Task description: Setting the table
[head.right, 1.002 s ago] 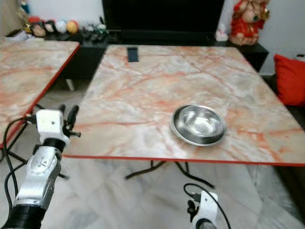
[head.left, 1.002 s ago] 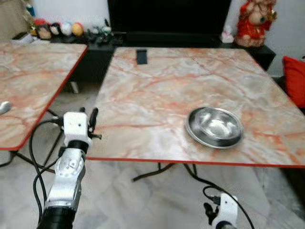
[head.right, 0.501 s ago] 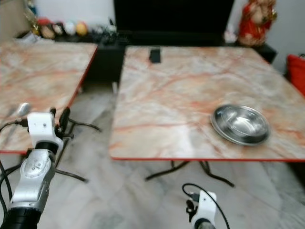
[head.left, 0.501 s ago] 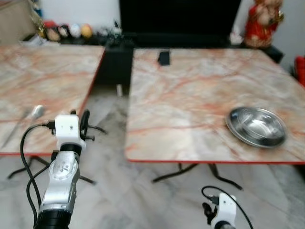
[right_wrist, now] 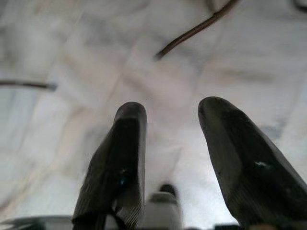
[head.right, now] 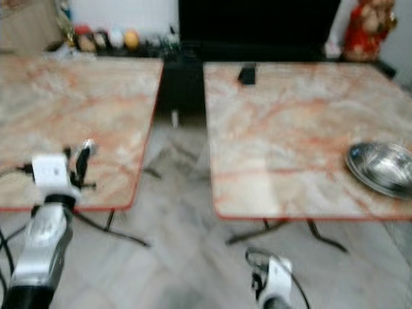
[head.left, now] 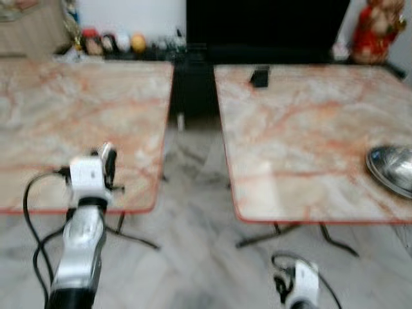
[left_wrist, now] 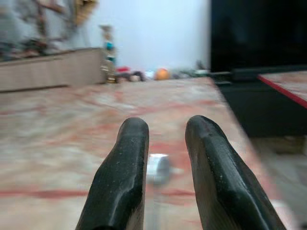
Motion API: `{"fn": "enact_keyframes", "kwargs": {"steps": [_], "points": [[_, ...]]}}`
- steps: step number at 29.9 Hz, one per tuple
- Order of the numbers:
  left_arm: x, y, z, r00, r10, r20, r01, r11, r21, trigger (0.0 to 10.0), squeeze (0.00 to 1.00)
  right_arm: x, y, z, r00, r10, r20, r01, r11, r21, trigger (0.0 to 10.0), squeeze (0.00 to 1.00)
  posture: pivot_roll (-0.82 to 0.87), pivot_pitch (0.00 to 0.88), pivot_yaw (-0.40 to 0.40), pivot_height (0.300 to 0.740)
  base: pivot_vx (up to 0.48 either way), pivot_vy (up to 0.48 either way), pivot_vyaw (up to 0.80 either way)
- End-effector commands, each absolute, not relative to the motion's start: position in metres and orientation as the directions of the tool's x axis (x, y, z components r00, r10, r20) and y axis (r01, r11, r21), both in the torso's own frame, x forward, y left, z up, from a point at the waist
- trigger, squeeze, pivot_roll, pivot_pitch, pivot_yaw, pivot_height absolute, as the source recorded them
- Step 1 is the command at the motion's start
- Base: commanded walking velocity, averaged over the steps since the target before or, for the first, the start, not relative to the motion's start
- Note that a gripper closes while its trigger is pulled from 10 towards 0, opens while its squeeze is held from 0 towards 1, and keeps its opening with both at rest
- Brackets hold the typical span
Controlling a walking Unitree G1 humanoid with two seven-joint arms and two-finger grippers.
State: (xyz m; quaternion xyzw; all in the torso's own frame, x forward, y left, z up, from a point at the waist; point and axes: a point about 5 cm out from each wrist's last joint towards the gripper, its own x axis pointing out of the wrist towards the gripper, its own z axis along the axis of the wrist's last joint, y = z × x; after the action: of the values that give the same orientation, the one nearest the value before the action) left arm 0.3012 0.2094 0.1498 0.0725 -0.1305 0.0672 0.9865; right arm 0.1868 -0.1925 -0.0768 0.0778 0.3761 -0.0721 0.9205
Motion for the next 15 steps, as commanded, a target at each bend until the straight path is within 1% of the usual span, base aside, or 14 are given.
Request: {"fn": "enact_keyframes", "kwargs": {"steps": [1, 7, 12, 13, 15], "points": [[0.299, 0.209, 0.15, 0.954, 0.122, 0.274, -0.166, 0.976, 0.143, 10.0, 0.0, 0.184, -0.2, -0.077, 0.696, -0.092, -0.712, 0.198, 0.978, 0.068, 10.0, 0.0, 0.02, 0.0, -0.016, 0.74, 0.0, 0.0, 0.8], [0.294, 0.222, 0.145, 0.939, 0.21, 0.273, -0.254, 0.957, 0.137, 10.0, 0.0, 0.183, -0.197, -0.079, 0.691, -0.087, -0.718, 0.198, 0.978, 0.072, 10.0, 0.0, 0.02, 0.0, -0.012, 0.74, 0.0, 0.0, 0.8], [0.292, 0.227, 0.144, 0.931, 0.241, 0.275, -0.287, 0.947, 0.142, 10.0, 0.0, 0.181, -0.197, -0.08, 0.686, -0.087, -0.722, 0.199, 0.977, 0.071, 10.0, 0.0, 0.02, 0.0, -0.013, 0.74, 0.0, 0.0, 0.78], [0.291, 0.229, 0.143, 0.928, 0.249, 0.276, -0.296, 0.944, 0.146, 10.0, 0.0, 0.18, -0.197, -0.08, 0.684, -0.086, -0.725, 0.198, 0.978, 0.071, 10.0, 0.0, 0.02, 0.0, -0.013, 0.74, 0.0, 0.0, 0.63], [0.288, 0.235, 0.14, 0.918, 0.291, 0.269, -0.337, 0.93, 0.146, 10.0, 0.0, 0.179, -0.197, -0.081, 0.679, -0.086, -0.729, 0.21, 0.974, 0.081, 10.0, 0.0, 0.02, 0.0, -0.013, 0.74, 0.0, 0.0, 0.0]]}}
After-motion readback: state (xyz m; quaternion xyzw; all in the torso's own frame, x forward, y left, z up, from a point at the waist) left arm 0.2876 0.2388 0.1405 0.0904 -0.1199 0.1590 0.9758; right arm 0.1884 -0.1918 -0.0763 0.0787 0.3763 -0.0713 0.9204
